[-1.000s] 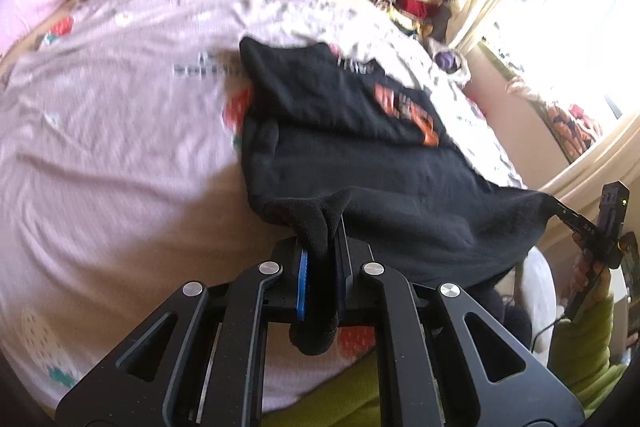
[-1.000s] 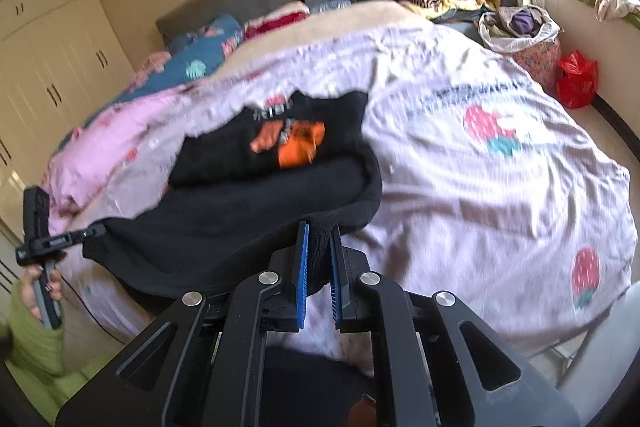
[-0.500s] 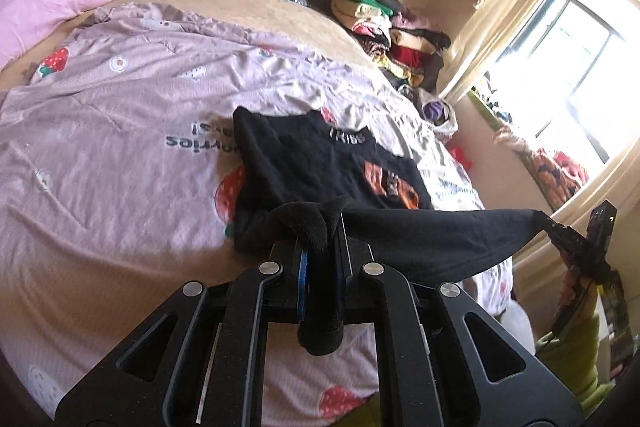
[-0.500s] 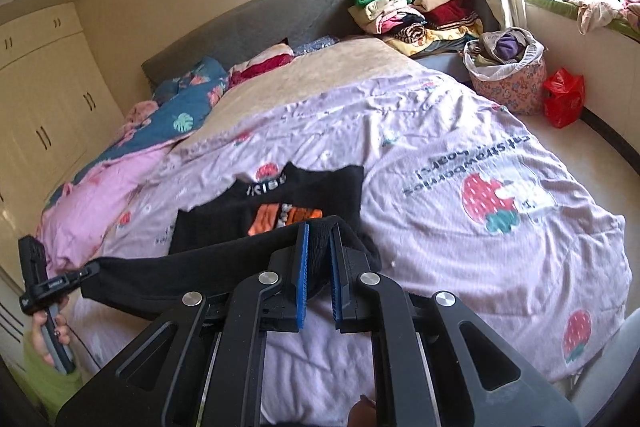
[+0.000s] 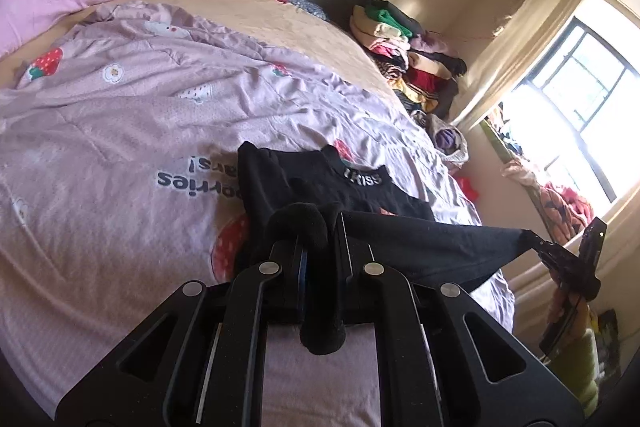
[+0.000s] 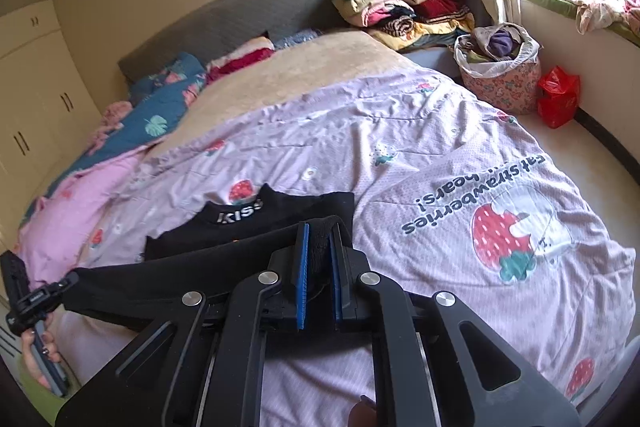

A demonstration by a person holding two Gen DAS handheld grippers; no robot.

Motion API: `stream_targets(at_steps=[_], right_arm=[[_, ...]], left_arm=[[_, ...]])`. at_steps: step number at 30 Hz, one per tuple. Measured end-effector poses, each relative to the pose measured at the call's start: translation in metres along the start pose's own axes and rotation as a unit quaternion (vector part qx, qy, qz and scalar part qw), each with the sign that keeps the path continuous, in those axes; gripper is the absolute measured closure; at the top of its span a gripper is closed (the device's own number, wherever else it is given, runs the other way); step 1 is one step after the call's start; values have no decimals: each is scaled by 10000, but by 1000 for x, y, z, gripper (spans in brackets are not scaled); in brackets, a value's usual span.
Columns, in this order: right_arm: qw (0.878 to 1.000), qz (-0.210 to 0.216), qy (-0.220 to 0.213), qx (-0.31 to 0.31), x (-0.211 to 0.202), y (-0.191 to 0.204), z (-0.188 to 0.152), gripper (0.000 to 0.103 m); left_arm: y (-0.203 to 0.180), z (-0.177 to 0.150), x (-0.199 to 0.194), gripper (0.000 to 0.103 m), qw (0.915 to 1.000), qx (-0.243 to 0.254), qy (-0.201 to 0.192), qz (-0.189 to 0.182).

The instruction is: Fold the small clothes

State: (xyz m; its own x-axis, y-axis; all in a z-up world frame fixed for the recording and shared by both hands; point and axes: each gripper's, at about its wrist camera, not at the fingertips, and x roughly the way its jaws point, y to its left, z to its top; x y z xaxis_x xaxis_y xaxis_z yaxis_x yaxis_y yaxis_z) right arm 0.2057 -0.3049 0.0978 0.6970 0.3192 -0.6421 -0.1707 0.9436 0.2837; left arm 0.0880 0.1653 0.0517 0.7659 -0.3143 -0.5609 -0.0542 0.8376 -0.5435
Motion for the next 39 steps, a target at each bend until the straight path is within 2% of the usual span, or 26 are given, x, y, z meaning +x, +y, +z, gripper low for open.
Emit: stream_targets(at_steps=[15,18,20,21,26,27,28,29,30,34,35,36,37,38,39], right_arm=[[9968,-448,650,148,80,-2,6,92],[9963,-541,664,75,85,-1,3,85],[9961,-596,649,7,85,0,0,75],[9961,-598,647,-8,85,-1,-1,73],[9965,-608,556,-157,80,1,-12,71],[9966,-622,516,-179,78,1,-15,65],[9967,-639,471,-192,75,2,-17,58],[9970,-633,374,-228,71,2,-21,57],[9972,-617,339,-261,68,3,-23,57],[9975,-434,363,-420,61,5,-34,59],[9973,-366,421,-475,62,6,-38,62],[9969,-342,469,-529,62,7,-42,73],[9965,-315,513,-576,63,9,-44,83],[9959,-268,579,-646,65,11,-48,86],[9953,-241,620,-704,67,13,-52,91]], left_arm=[[31,16,57,97,9981,-466,211,352],[34,17,56,90,9976,-443,130,524],[35,18,51,78,9974,-434,56,581],[35,18,48,77,9972,-401,26,627],[27,13,38,52,9967,-64,-55,810],[24,11,36,50,9964,20,-49,840],[22,9,35,43,9963,91,-36,857],[20,7,35,38,9961,155,-25,864],[17,4,33,37,9961,242,-1,853],[14,-8,37,37,9962,411,242,732],[14,-12,38,37,9955,462,305,767],[14,-16,38,38,9952,486,340,776],[14,-20,39,50,9950,527,397,750],[14,-23,41,68,9945,560,445,764],[14,-27,43,76,9939,590,504,778]])
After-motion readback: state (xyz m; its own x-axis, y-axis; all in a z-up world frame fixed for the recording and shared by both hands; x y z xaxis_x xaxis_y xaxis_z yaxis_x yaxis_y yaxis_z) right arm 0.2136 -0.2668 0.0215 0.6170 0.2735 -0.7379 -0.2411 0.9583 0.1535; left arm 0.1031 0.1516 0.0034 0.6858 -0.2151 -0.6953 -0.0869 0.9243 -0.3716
